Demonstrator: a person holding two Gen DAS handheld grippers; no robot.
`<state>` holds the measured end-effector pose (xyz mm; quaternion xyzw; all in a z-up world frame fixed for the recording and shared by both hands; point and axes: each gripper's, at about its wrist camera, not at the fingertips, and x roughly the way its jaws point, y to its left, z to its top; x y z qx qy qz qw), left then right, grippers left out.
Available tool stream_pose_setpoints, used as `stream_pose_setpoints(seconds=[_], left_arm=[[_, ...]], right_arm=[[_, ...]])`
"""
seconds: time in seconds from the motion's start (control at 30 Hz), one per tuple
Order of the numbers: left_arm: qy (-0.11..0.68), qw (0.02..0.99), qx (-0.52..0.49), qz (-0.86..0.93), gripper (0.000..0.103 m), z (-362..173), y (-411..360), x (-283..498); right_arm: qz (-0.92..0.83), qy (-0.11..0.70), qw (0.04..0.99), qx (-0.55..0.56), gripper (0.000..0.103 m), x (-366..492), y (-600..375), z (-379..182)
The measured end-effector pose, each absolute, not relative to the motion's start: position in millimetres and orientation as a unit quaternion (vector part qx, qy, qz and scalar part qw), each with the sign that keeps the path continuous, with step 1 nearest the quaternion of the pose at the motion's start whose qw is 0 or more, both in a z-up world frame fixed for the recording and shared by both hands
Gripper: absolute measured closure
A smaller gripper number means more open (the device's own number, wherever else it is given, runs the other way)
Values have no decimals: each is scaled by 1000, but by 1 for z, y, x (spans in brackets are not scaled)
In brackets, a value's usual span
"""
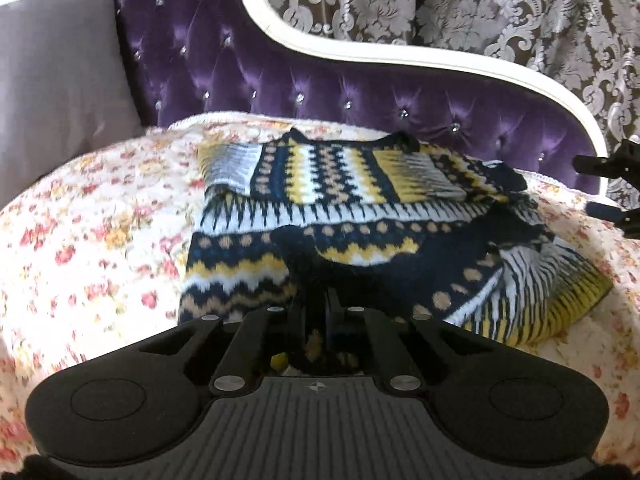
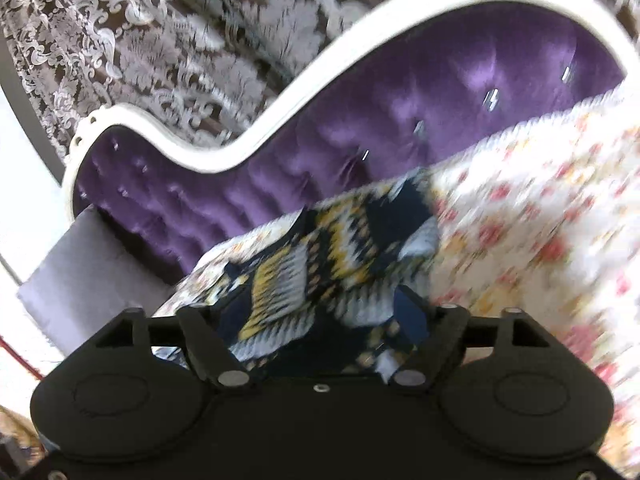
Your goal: Fold small clothes
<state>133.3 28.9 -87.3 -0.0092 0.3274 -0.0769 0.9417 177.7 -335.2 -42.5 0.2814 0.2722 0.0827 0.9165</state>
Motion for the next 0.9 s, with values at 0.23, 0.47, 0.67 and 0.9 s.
stream_pose_setpoints(seconds=[0.23,0.47,0.67,0.9], left_arm=[[319,944,-1,-85,95,-83,33,139],[327,941,5,-89,95,-89,33,147],[353,931,11,-91,93,-98,34,162],[358,929,1,-91,89,-107,33,173]], right_arm=[[28,237,945,224,9,168,-347,-29],[91,293,945,108,18,189,-316,-38],[137,319,935,79,20,208,-287,-56],[147,368,917,37,18,220,-260,-83]])
